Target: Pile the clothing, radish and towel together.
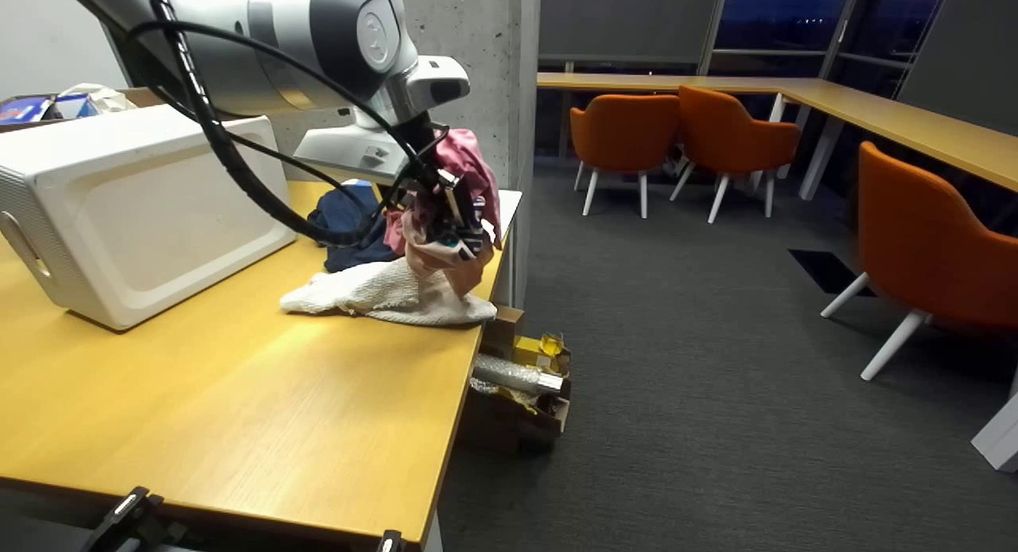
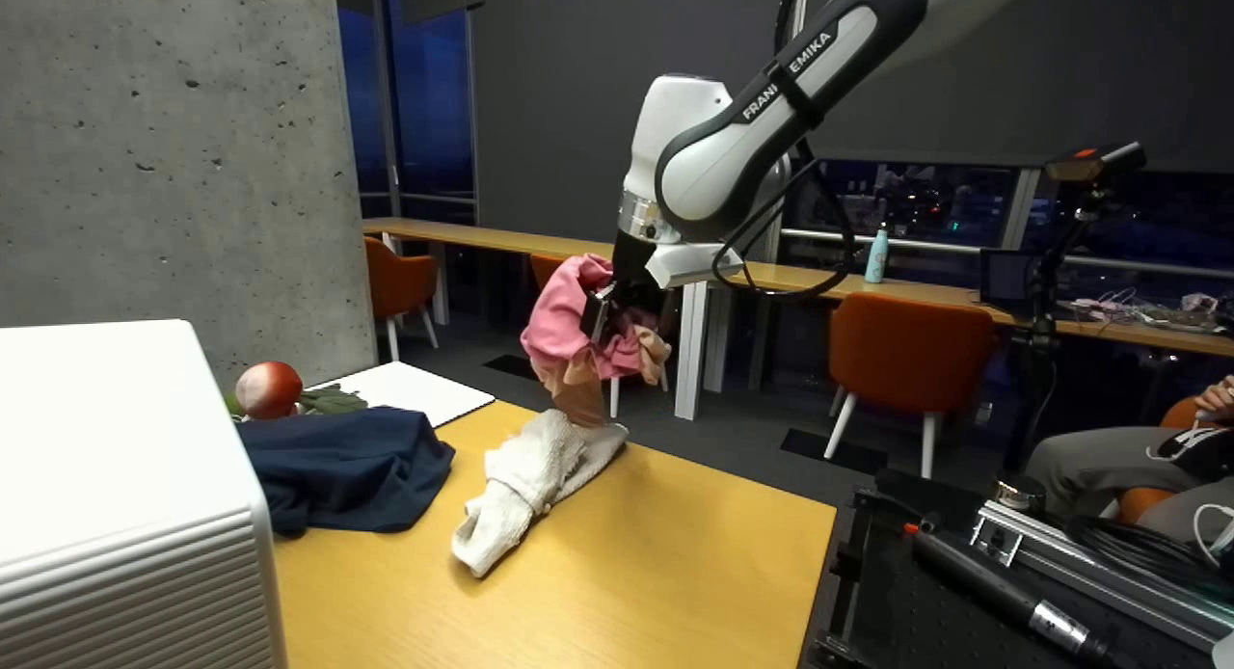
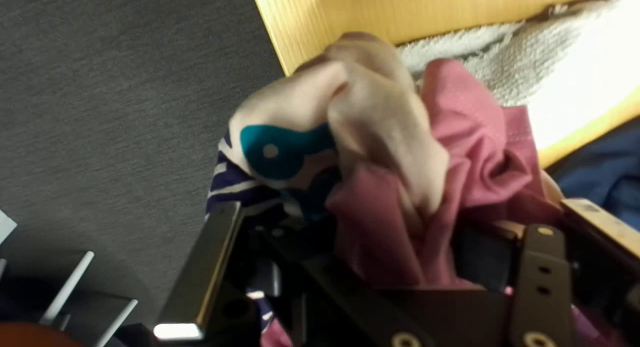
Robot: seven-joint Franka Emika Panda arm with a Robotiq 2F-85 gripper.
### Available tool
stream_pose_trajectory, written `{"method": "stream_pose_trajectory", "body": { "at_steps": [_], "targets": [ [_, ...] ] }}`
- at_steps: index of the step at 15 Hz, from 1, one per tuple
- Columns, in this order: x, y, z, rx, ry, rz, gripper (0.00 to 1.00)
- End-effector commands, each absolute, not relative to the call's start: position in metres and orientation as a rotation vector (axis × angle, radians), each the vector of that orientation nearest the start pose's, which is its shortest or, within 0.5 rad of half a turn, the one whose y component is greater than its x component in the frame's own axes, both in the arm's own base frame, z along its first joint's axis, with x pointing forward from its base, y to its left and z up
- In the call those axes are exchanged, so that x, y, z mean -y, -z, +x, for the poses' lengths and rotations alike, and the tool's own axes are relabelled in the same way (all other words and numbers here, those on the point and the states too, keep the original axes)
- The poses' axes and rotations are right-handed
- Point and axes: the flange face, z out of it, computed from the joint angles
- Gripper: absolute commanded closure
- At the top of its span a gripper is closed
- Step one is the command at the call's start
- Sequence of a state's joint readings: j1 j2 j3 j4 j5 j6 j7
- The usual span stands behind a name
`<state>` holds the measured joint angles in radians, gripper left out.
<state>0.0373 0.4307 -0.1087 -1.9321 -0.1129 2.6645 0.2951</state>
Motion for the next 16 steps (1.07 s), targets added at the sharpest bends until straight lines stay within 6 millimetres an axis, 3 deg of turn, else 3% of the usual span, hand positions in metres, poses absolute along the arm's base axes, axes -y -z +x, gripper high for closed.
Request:
{"method": "stream_pose_trajectory", "body": {
  "at_steps": [1,4,8,12,13,14,16],
  "targets": [
    [0.039,-0.278,0.692,-0.437,0.524,-3.111,0.95],
    [0.012,-0.251,0.709,-0.401,0.5,-3.103,0.95],
    [-0.025,-0.209,0.72,-0.308,0.452,-3.113,0.95],
    [-0.052,-0.181,0.724,-0.261,0.406,-3.093,0.95],
    [-0.054,-0.176,0.724,-0.258,0.4,-3.092,0.55],
    [-0.055,-0.174,0.724,-0.259,0.395,-3.087,0.53],
    [-0.058,-0.177,0.724,-0.266,0.398,-3.077,0.4]
  ]
}}
